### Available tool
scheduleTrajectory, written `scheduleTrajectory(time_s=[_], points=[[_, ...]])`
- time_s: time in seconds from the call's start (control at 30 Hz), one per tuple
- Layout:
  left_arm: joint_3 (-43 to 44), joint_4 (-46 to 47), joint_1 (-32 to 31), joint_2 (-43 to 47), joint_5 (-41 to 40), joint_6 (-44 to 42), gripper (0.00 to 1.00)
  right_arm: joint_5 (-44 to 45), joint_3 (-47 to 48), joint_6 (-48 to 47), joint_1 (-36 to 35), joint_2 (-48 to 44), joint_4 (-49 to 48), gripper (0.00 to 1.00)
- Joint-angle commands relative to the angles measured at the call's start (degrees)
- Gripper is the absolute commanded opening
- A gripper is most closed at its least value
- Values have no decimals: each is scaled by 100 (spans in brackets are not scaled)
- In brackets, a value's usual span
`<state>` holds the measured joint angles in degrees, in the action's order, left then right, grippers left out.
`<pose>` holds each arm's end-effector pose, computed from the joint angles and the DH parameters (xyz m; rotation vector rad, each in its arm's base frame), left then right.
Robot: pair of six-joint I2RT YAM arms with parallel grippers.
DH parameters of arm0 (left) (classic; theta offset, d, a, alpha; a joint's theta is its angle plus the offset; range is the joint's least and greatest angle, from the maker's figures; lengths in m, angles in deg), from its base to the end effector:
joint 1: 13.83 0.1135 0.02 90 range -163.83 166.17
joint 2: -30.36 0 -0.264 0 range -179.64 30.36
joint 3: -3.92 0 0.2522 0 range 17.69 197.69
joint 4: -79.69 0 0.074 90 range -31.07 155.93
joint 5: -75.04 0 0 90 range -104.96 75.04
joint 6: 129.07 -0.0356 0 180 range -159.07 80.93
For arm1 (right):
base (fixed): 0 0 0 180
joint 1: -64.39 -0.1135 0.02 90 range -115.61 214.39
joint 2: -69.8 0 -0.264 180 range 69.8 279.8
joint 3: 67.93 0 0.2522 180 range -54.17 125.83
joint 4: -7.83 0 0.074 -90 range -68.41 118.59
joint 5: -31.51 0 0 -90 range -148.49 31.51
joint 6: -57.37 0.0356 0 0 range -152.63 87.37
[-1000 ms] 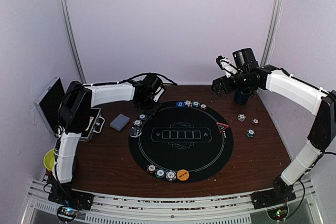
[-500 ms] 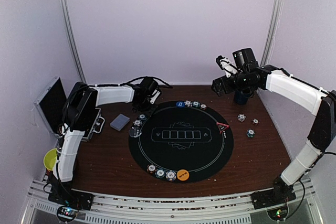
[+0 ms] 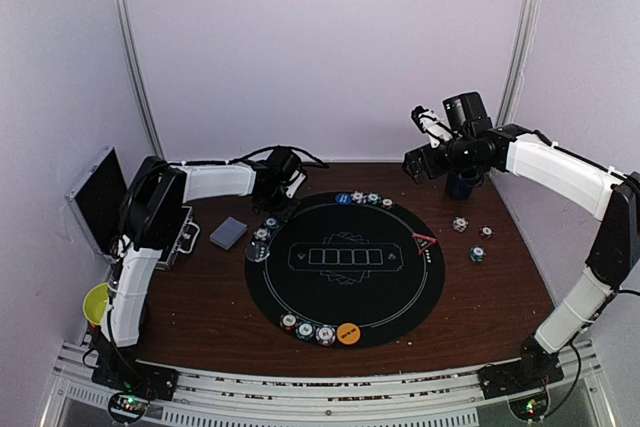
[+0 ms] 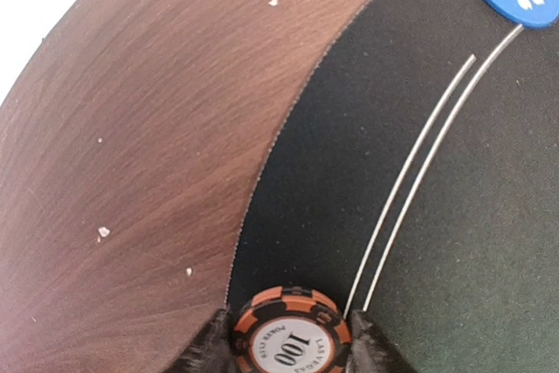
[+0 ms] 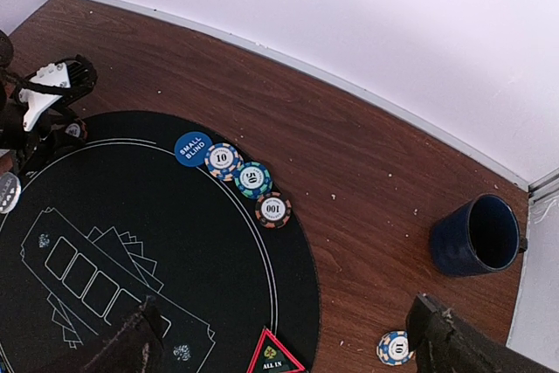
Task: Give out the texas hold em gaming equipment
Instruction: Move the poker chips pile to the dealer area.
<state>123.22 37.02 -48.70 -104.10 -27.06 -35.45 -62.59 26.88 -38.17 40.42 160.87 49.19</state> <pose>0.4196 -0.2833 0.1439 0.6105 2.4715 0.0128 0.3310 0.1499 0.3271 -0.6079 2.1534 0.2553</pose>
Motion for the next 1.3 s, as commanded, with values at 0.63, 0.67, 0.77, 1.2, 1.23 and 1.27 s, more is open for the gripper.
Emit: scheduleTrajectory(time_s=[0.63,0.67,0.77,1.2,1.23,1.27], points=[[354,-76,67,847,-229,157,98,-74,-53,17,14,-133,-44,99],[351,-151,64,954,-286,152,98,-74,-47,18,15,-124,-42,99],[363,-528,66,1278,-503,132,98,-82,-44,9,17,-101,-26,99],[-909,-1635,673,2508,219,-212,98,-152,-48,23,15,-141,-8,99],[-1019,-1628,743,2545,328,-188,98,-159,-54,26,15,-148,-14,99],[-1107,-1627,802,2577,384,-152,98,-173,-61,34,15,-136,-21,99]])
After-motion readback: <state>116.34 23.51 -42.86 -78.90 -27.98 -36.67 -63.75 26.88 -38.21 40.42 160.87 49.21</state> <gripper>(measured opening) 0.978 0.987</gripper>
